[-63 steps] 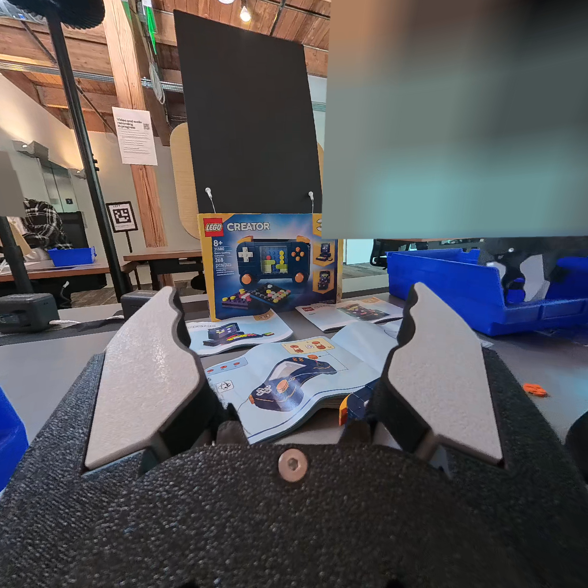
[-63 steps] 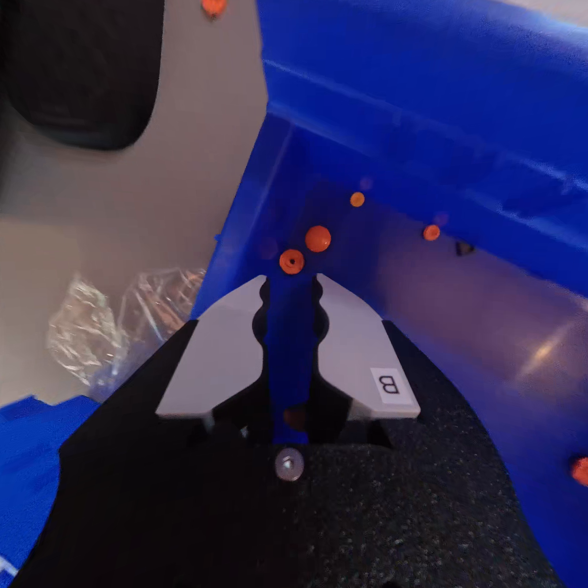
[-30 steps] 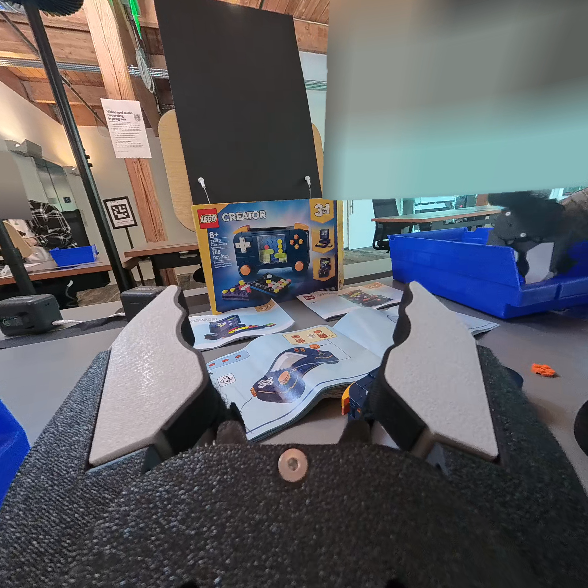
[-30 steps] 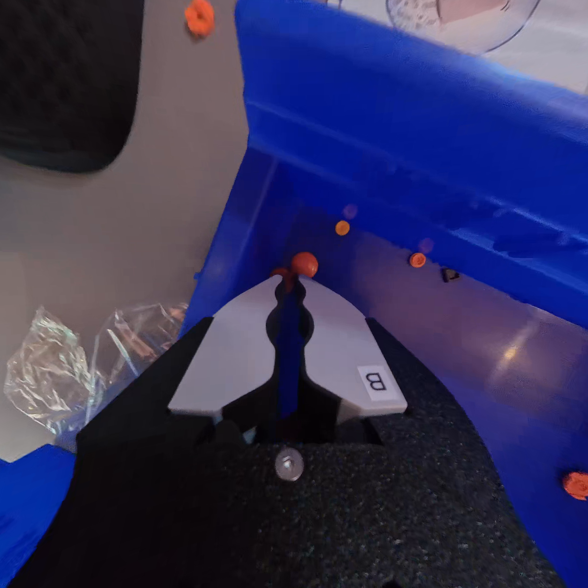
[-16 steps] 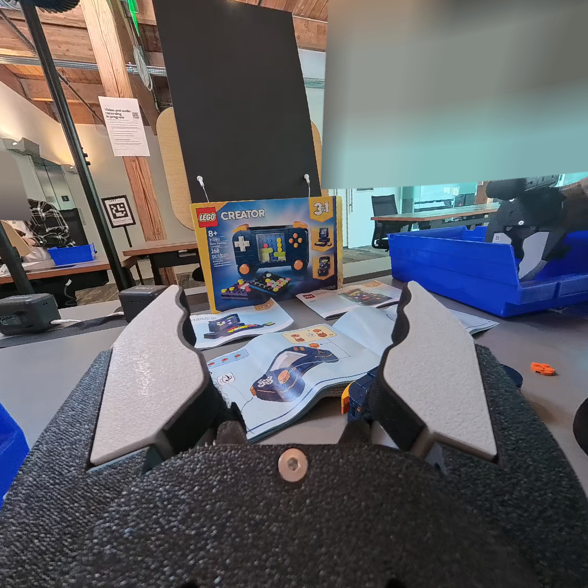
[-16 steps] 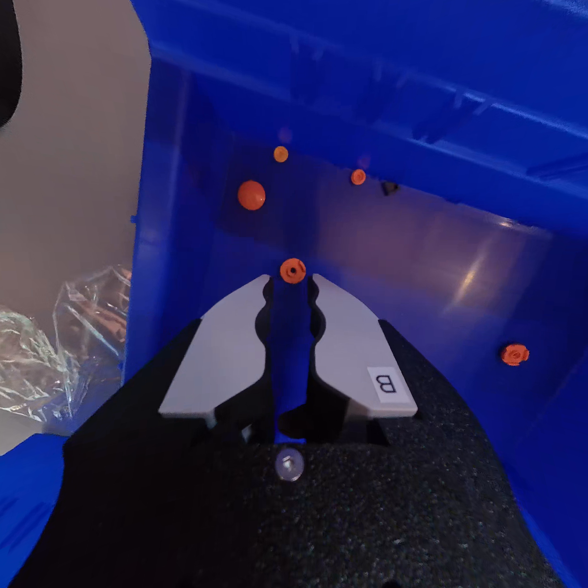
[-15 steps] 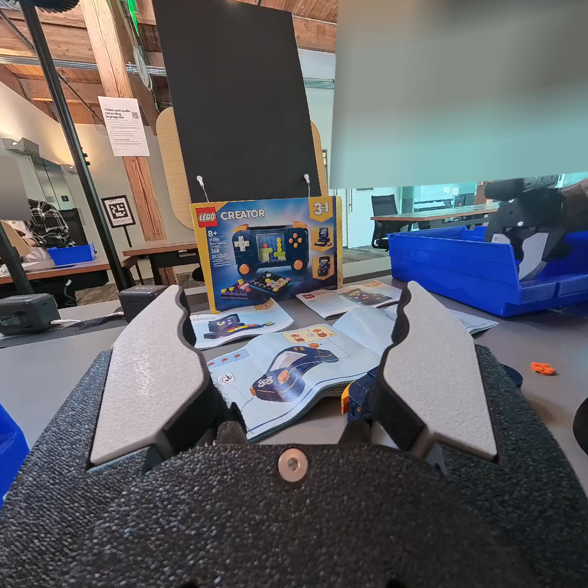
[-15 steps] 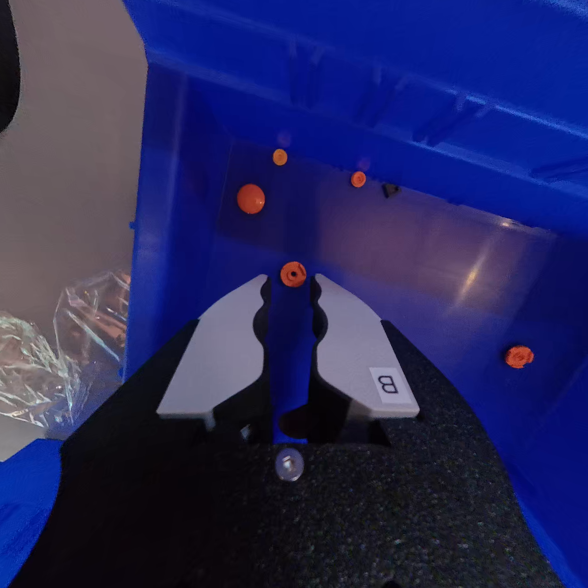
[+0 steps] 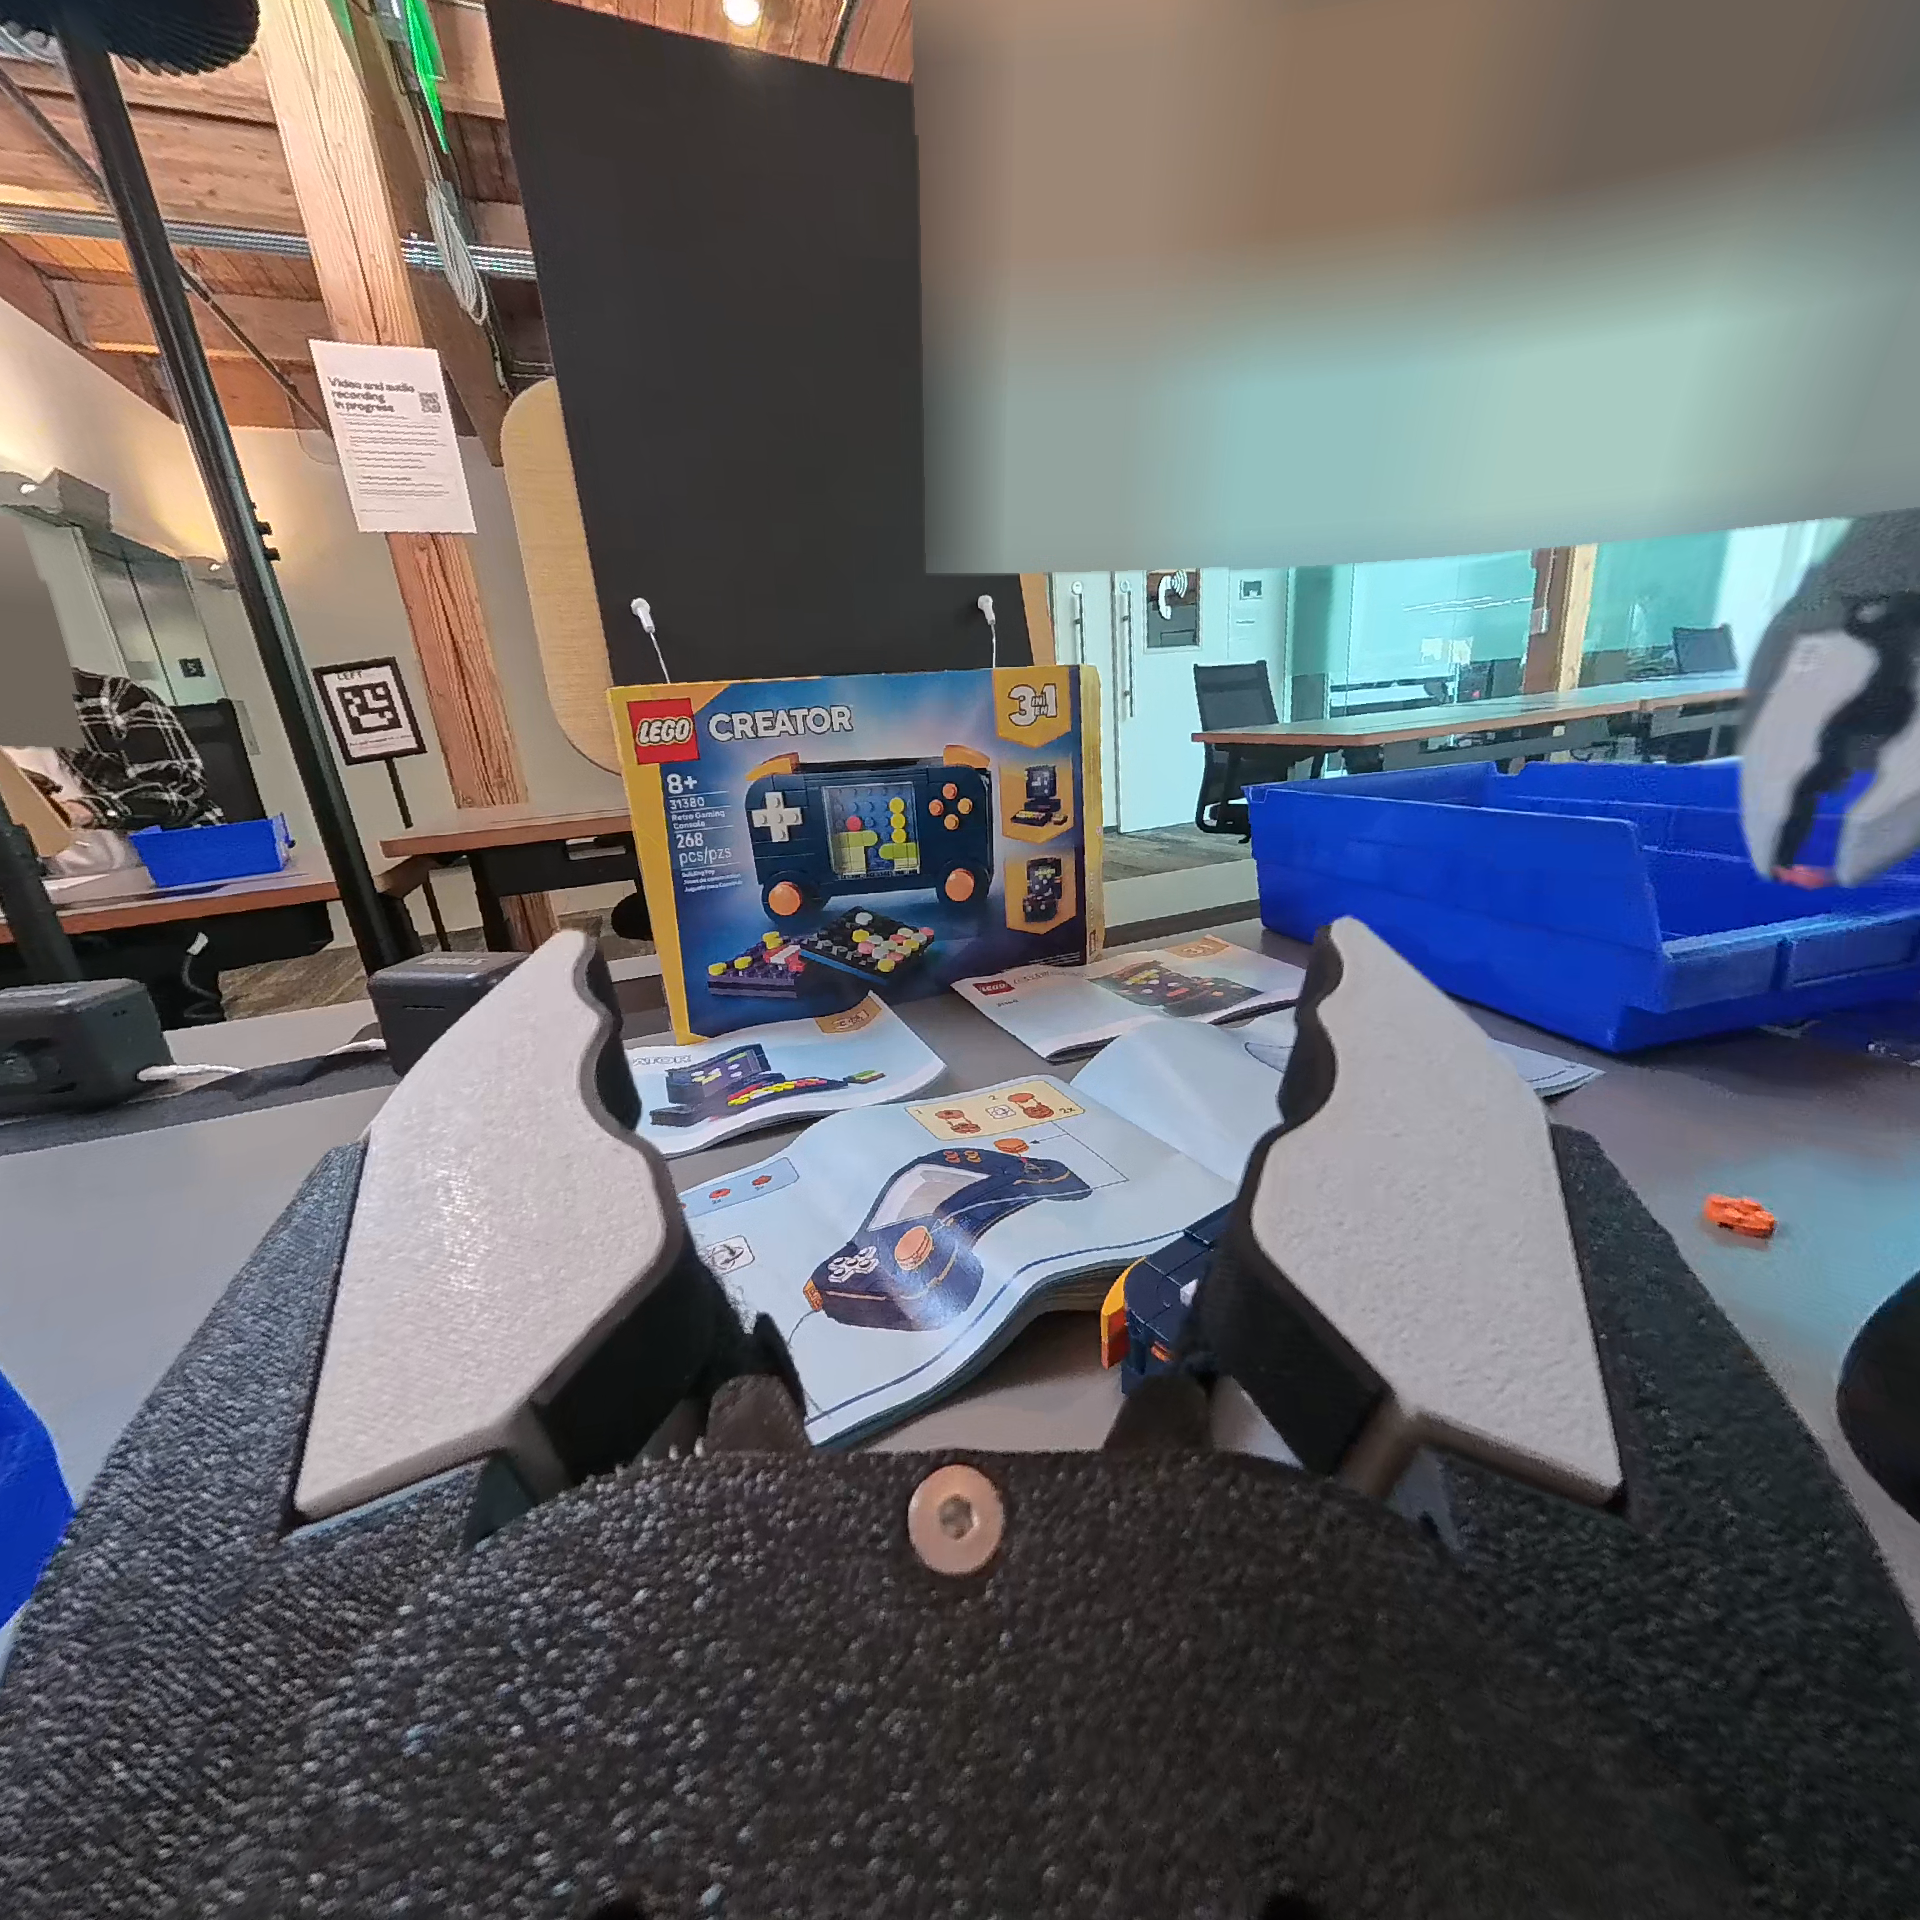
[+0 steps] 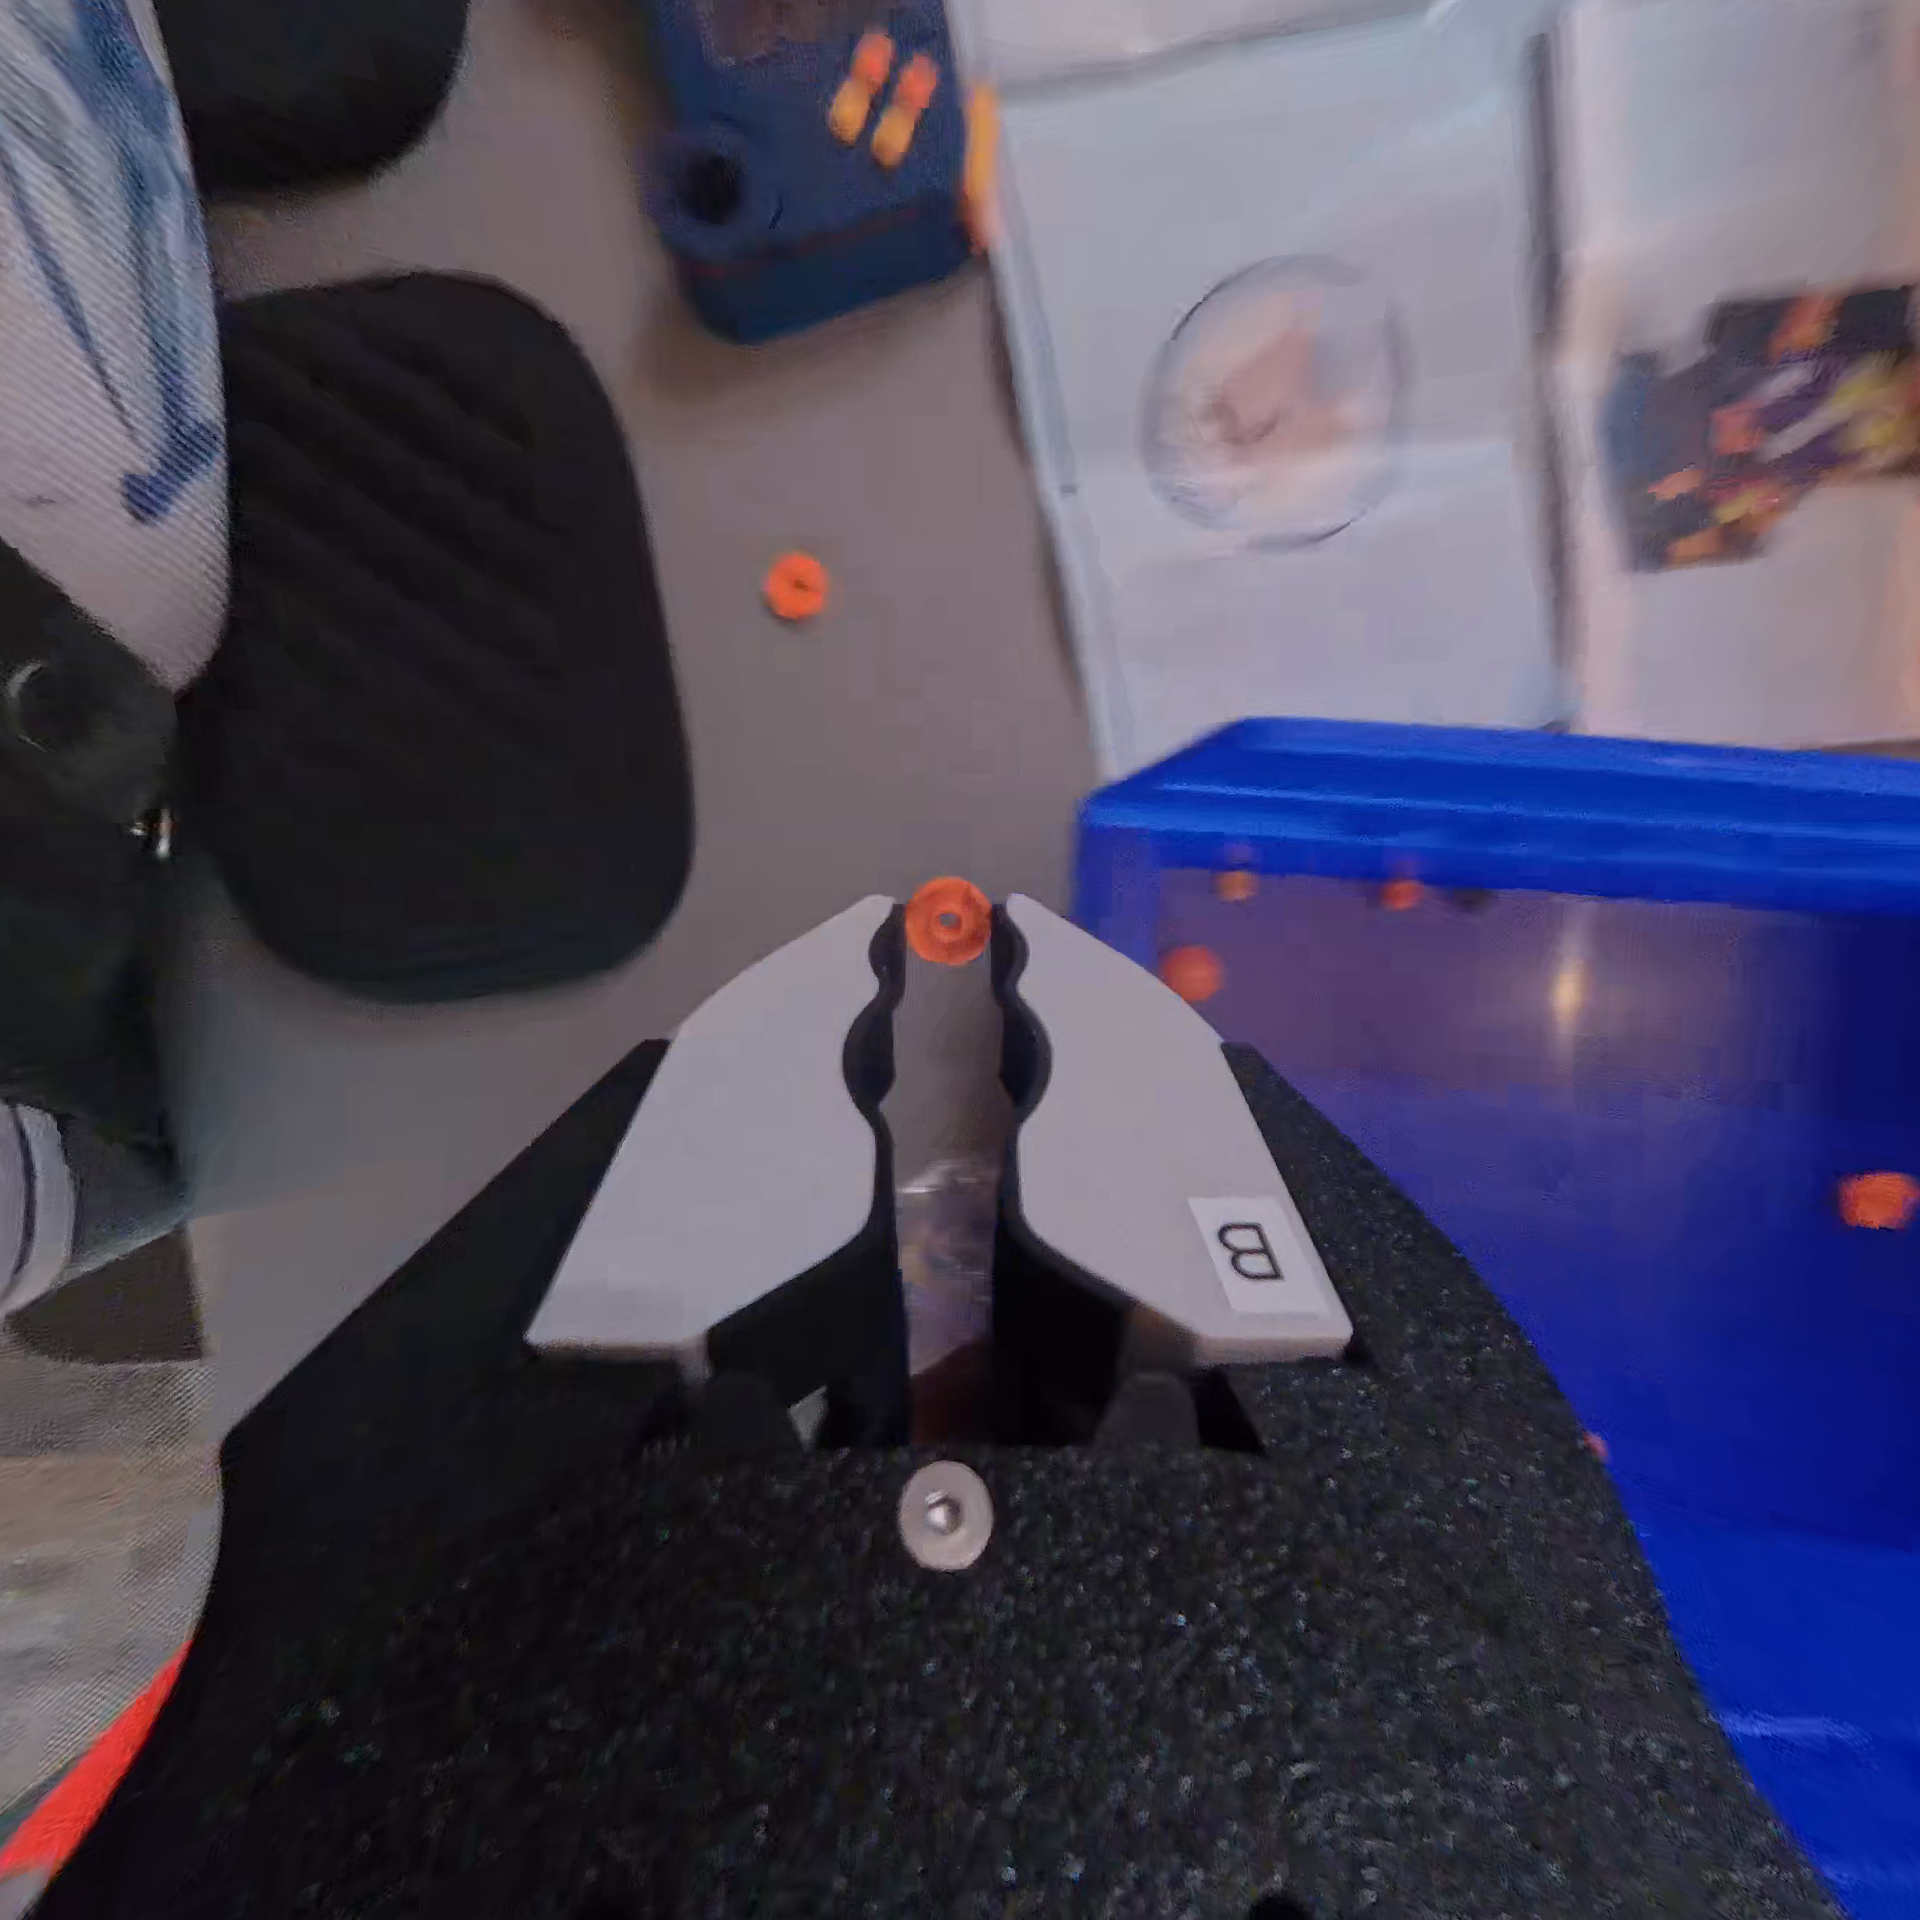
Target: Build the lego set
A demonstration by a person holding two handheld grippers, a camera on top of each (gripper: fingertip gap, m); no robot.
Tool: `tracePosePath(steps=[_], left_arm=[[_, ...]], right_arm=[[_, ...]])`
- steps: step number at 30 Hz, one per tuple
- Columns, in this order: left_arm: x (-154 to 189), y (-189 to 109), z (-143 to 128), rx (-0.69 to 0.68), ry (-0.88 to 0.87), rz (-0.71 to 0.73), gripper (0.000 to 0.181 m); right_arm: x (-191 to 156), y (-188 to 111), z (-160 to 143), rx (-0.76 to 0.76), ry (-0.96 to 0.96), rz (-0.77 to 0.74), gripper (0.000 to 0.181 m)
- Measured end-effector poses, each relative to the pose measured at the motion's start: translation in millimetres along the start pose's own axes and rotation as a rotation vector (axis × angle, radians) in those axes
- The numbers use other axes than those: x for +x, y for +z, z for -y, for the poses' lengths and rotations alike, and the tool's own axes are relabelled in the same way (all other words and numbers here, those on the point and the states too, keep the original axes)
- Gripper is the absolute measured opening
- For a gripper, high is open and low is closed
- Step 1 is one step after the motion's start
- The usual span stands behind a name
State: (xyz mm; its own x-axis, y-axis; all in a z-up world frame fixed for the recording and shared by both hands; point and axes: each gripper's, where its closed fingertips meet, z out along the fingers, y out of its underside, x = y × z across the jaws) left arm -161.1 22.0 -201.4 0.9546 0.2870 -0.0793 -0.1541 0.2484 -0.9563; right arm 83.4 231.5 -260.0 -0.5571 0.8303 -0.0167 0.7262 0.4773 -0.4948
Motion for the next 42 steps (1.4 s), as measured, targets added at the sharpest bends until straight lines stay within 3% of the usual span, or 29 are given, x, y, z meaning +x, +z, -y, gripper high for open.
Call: tracePosePath(steps=[4,7,13,16,19,22,25,28,32,39,42], left_arm=[[0.7,-1.2,3.2,0.018,-0.013,-0.008,0.123],[0.9,-2.6,6.4,0.034,-0.018,-0.009,0.123],[0.1,-3.9,9.2,0.049,-0.021,-0.004,0.123],[-0.9,-4.1,9.4,0.051,-0.026,0.001,0.122],[-1.2,-3.6,9.0,0.05,-0.036,-0.002,0.122],[-1.5,-3.1,8.3,0.048,-0.05,-0.007,0.122],[-3.2,-3.4,7.9,0.048,-0.05,0.001,0.123],[-4.0,-3.6,7.4,0.044,-0.038,0.01,0.123],[-4.7,-3.1,5.4,0.033,-0.025,0.017,0.123],[-6.0,-2.1,2.8,0.022,-0.037,0.017,0.122],[-6.4,-2.2,2.9,0.023,-0.038,0.02,0.123]], right_arm=[[-29.5,55.2,-34.1,-0.17,0.105,-0.019,0.015],[-30.9,67.2,-43.8,-0.18,0.148,-0.056,0.016],[-31.2,56.6,-37.1,-0.069,0.208,-0.073,0.029],[-32.6,28.0,-14.9,0.034,0.215,-0.018,0.029],[16.6,-29.4,-0.5,0.054,0.162,-0.142,0.027],[100.3,-65.9,-24.2,-0.116,0.176,-0.27,0.03],[177.2,-57.1,-52.7,-0.274,0.112,-0.277,0.03],[220.1,-25.0,-69.9,-0.355,0.025,-0.183,0.03],[242.9,4.3,-84.2,-0.412,-0.026,-0.119,0.031],[256.0,20.2,-107.9,-0.5,-0.029,-0.109,0.026],[253.3,25.0,-109.6,-0.477,0.002,-0.076,0.016]])
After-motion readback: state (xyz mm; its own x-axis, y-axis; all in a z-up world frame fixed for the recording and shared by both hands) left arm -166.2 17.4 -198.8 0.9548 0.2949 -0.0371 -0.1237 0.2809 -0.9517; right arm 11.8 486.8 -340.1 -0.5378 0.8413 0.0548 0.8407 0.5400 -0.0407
